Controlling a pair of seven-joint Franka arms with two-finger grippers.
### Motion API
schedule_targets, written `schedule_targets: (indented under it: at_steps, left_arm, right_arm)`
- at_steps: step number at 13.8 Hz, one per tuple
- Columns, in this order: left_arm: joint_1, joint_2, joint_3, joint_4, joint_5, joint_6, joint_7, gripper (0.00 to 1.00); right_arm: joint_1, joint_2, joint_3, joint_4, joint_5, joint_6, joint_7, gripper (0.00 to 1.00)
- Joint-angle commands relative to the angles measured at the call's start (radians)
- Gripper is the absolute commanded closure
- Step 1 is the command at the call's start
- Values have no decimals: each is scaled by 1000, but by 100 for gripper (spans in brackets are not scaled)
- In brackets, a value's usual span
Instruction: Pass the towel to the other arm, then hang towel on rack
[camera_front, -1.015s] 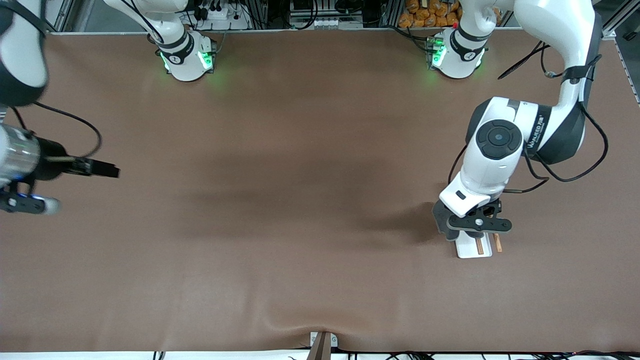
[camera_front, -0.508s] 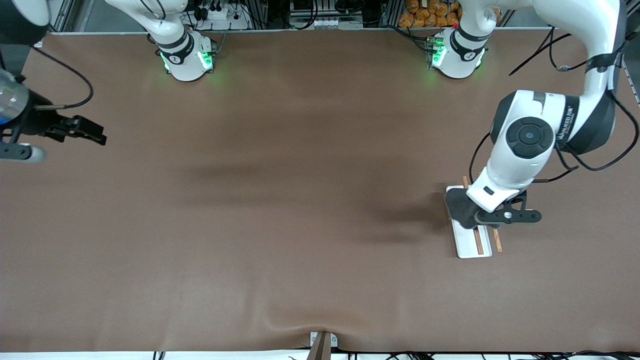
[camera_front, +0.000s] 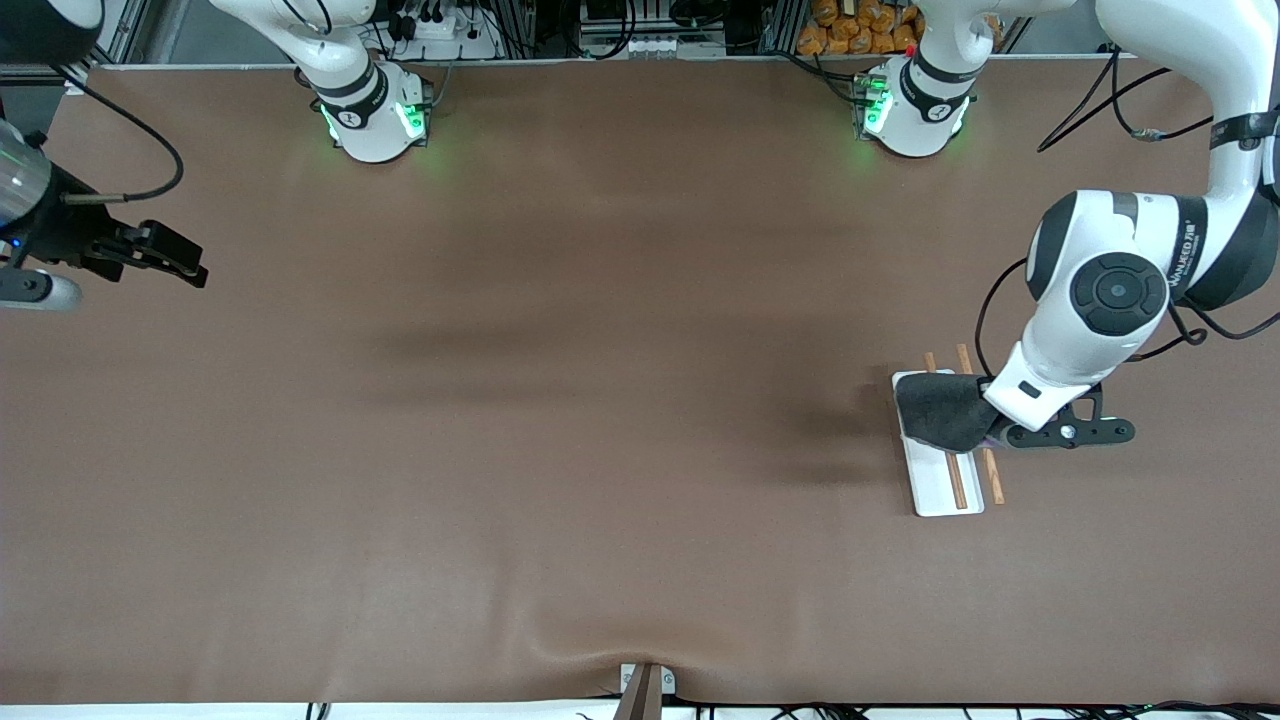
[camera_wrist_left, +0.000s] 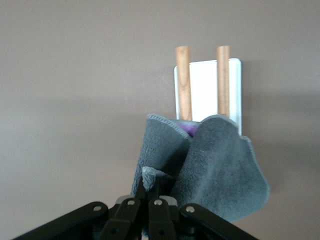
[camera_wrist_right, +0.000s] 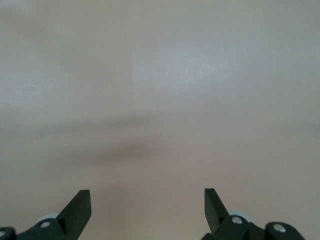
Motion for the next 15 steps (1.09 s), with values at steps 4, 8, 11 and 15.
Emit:
schedule_targets:
  at_steps: [4,8,11,15]
  left_arm:
    - [41,-12,-11,-22,12,5,6,100]
    - [76,-1,-12,-40,-11,28,8,100]
    - [79,8,-12,-42,-24,31,6,100]
    - [81,26,-11,-42,-68,36,5,98]
  right_arm:
    - [37,41,3,73,-19,-22,-2,0]
    - [111,39,3,77,-97,-43,53,0]
    - [105,43,-2,77,-96,-43,61,0]
    - [82,44,-7,79,-90,-39,52,0]
